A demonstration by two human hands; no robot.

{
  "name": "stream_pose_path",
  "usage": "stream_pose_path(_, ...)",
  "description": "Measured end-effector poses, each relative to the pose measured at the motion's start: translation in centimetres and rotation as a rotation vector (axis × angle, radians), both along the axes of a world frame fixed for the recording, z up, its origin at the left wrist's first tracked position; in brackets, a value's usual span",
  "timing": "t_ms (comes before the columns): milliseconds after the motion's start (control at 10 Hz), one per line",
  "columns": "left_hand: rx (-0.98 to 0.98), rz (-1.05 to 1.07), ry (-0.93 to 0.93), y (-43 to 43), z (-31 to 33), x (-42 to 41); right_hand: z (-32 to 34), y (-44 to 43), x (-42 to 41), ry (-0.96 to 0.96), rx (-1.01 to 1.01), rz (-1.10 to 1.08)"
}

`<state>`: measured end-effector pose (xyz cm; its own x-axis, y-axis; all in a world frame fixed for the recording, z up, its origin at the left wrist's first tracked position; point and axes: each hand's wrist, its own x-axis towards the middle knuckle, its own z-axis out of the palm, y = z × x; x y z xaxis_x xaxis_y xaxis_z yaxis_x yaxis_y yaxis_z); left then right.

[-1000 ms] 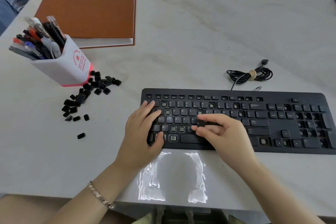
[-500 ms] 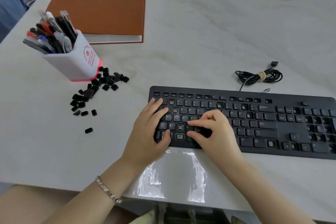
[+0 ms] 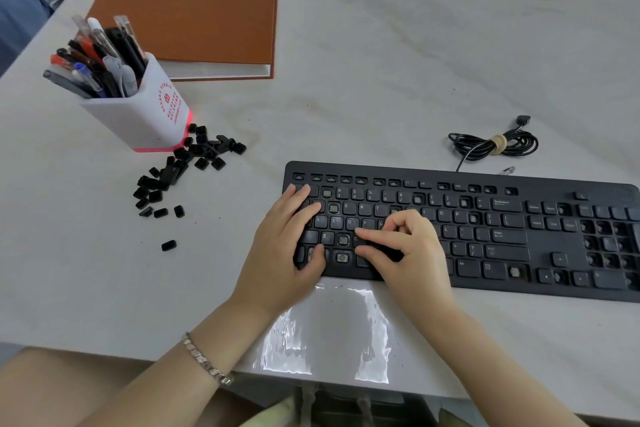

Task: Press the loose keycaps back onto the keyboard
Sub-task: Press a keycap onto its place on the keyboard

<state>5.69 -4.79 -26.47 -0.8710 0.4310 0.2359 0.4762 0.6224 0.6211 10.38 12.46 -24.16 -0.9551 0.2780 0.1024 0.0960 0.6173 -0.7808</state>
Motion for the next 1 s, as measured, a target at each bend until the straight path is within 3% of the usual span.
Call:
stream_pose_path(200,-0.011,-0.004,0.000,0.0,0.0,0.0,-0.5,0.0,0.1,0.048,0.054,0.009)
stream_pose_path(300,-0.015,-0.001,-0.010,-0.1,0.0,0.1,-1.5,-0.2,0.8,0.188,0.225,0.041)
stream_pose_path(600,-0.019,-0.004,-0.002,0.0,-0.1,0.1,-1.7,0.2,0.8,0.238,0.203,0.057)
stream_pose_path(800,-0.010,-0.002,0.006,0.0,-0.1,0.0,-2.1,0.6,0.9,0.365,0.405,0.197)
stream_pose_path(1000,-0.008,-0.007,0.008,-0.1,-0.2,0.0,-2.0,1.1,0.7,0.408,0.432,0.297)
